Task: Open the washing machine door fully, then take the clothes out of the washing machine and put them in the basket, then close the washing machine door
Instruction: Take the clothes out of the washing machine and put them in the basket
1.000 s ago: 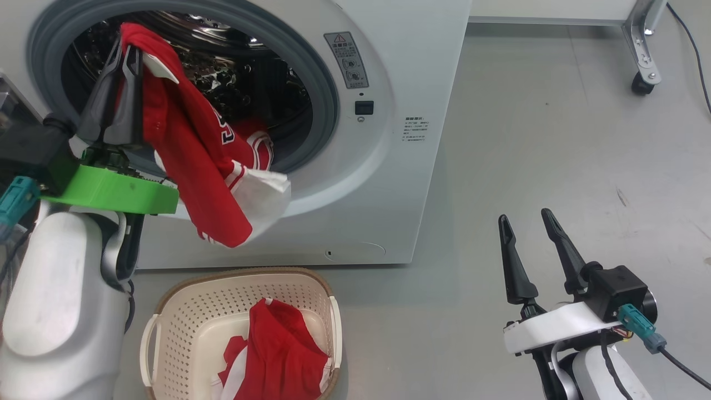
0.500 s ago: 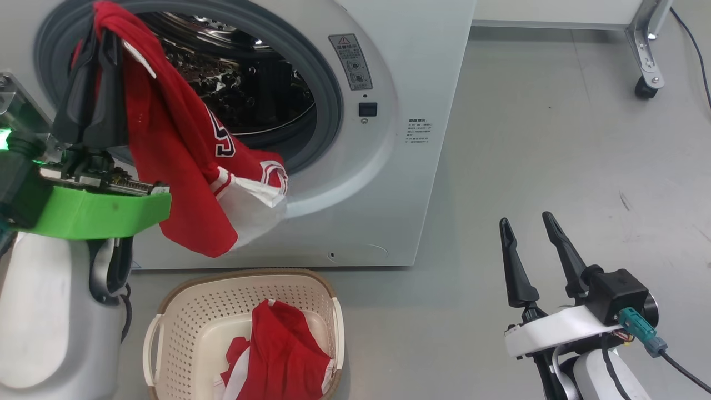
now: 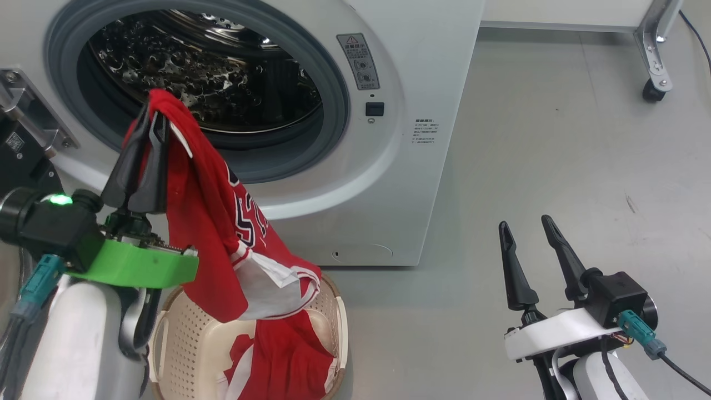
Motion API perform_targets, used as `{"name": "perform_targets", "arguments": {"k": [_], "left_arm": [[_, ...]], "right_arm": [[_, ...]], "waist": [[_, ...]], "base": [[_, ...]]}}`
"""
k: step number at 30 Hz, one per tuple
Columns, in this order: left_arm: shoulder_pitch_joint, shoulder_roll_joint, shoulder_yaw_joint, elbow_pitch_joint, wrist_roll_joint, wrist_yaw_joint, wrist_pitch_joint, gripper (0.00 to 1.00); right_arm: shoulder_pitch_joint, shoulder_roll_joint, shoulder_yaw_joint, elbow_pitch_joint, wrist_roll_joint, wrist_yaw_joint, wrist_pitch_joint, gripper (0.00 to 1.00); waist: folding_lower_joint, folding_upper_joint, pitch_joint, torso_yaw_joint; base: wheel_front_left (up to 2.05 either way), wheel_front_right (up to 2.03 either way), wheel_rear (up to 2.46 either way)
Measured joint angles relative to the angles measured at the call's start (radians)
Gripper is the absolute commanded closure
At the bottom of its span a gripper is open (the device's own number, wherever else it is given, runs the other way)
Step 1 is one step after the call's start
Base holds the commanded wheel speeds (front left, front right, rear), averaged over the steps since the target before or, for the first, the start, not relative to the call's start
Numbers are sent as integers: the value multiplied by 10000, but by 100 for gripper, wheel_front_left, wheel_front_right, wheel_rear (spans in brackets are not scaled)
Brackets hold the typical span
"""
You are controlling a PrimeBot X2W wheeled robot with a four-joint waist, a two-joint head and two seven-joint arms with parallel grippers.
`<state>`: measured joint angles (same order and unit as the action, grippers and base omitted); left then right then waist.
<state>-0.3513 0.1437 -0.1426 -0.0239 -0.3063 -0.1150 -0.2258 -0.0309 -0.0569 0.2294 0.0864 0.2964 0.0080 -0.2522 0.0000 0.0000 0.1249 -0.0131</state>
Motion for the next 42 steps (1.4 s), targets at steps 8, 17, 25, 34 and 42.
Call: {"name": "perform_targets", "arguments": {"k": [8, 17, 25, 34, 42], "left_arm": [[914, 198, -146, 426, 90, 4, 424, 100], [1635, 360, -182, 811, 251, 86, 587, 100], [1785, 685, -368, 1158, 794, 86, 570, 100], [2173, 968, -470, 2090, 1131, 217, 692, 100], [2293, 1250, -209, 2966, 1174, 439, 1122, 100]], "right_arm": [[2, 6, -2, -2, -4, 0, 0, 0], [0, 12, -61, -146, -96, 0, 0, 0], [-14, 12, -59, -161, -249, 4, 0, 0], [-23, 13, -2, -105, -274, 88, 0, 0], [-37, 15, 109, -84, -362, 134, 0, 0]], "waist": [[0, 0, 95, 16], [0, 0, 393, -1], [0, 0, 640, 39], [0, 0, 746, 35], [0, 0, 829, -19]], "base": [[0, 0, 0], [0, 0, 0], [0, 0, 0], [0, 0, 0], [0, 0, 0]]}}
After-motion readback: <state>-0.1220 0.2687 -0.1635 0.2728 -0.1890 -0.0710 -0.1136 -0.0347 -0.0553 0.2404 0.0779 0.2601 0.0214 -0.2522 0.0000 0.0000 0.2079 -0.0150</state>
